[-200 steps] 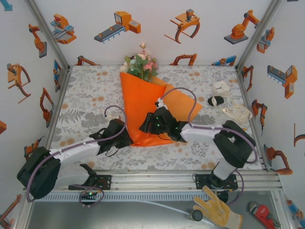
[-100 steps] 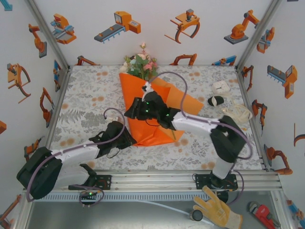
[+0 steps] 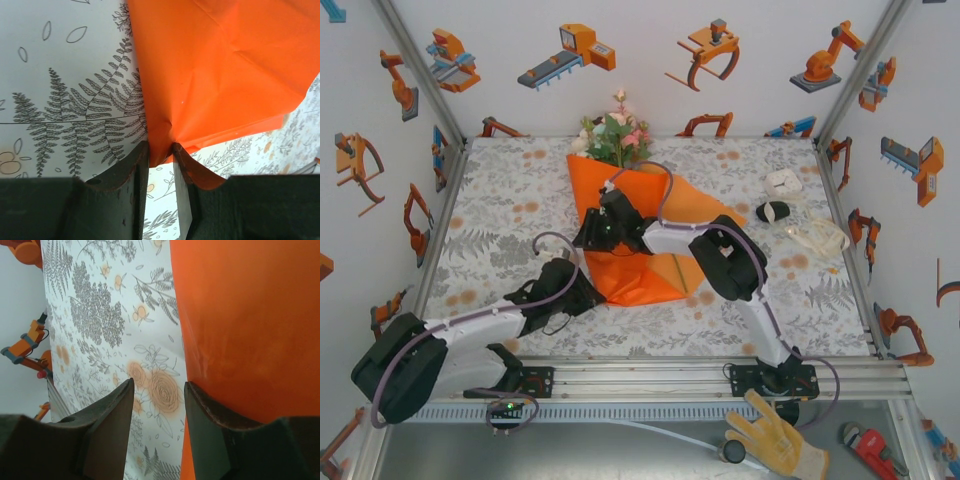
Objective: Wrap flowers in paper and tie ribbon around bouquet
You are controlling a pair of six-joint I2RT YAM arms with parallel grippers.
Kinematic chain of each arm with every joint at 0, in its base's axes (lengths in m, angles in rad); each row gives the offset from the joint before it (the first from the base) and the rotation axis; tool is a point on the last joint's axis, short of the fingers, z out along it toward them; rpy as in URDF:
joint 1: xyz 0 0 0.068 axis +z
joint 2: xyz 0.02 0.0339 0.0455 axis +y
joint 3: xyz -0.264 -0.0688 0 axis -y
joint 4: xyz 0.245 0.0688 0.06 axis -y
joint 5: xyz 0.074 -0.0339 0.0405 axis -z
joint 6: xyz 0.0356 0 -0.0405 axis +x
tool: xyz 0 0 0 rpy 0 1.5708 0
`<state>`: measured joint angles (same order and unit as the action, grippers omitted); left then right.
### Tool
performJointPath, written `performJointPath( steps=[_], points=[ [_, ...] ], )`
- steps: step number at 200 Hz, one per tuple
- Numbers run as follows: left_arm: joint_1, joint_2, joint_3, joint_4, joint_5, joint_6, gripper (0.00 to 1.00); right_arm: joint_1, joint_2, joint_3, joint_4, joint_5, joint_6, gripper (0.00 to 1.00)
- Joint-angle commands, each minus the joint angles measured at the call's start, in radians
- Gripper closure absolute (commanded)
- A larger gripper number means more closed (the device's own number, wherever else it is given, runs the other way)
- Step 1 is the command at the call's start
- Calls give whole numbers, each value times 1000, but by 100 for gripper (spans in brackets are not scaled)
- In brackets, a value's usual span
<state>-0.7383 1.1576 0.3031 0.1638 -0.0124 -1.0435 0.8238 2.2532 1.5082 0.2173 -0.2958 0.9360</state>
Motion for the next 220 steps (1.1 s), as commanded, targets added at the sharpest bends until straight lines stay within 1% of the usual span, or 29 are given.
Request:
performJointPath(
  steps=[1, 22, 36, 53, 63, 71, 76, 89, 97, 108, 122, 133, 150, 179, 198, 220],
  points=[
    [-3, 0, -57, -157, 7, -11, 68, -5, 8, 27, -57, 1, -36, 56],
    [-5, -148, -12, -241, -10, 55, 65, -6, -10, 22, -65, 24, -53, 55],
    [-1, -237, 27, -321, -44, 77, 64, -12, -4, 35, -68, 21, -53, 56],
    [6, -300, 102, -426, -93, 138, 64, -15, 7, 50, -73, 8, -52, 56],
    [22, -307, 141, -443, -94, 171, 65, -14, 9, 54, -69, 1, -45, 56],
    [46, -292, 156, -415, -62, 182, 70, -14, 10, 51, -63, -4, -41, 56],
    [66, -270, 159, -382, -21, 175, 75, -14, 10, 49, -60, -5, -39, 56],
    [110, -192, 150, -245, 85, 147, 87, -14, 8, 43, -57, -5, -39, 56],
    [115, -139, 150, -175, 100, 135, 92, -14, 7, 42, -61, -1, -43, 56],
    [116, -75, 155, -103, 96, 134, 94, -14, 6, 38, -62, 1, -43, 56],
    [115, -8, 157, -25, 90, 133, 97, -14, 13, 37, -55, -10, -38, 56],
    [111, 48, 145, 47, 129, 119, 99, -14, 19, 36, -52, -17, -30, 56],
    [83, 103, 119, 69, 157, 82, 100, -14, 18, 31, -50, -10, -30, 56],
    [-2, 117, 36, 25, 81, 17, 100, -14, 18, 34, -49, 0, -32, 56],
    [-6, 125, -43, 61, 50, -3, 100, -15, 20, 37, -49, 0, -34, 56],
    [-3, 106, -83, 70, 4, 43, 100, -16, 22, 40, -51, -3, -34, 56]
  ],
)
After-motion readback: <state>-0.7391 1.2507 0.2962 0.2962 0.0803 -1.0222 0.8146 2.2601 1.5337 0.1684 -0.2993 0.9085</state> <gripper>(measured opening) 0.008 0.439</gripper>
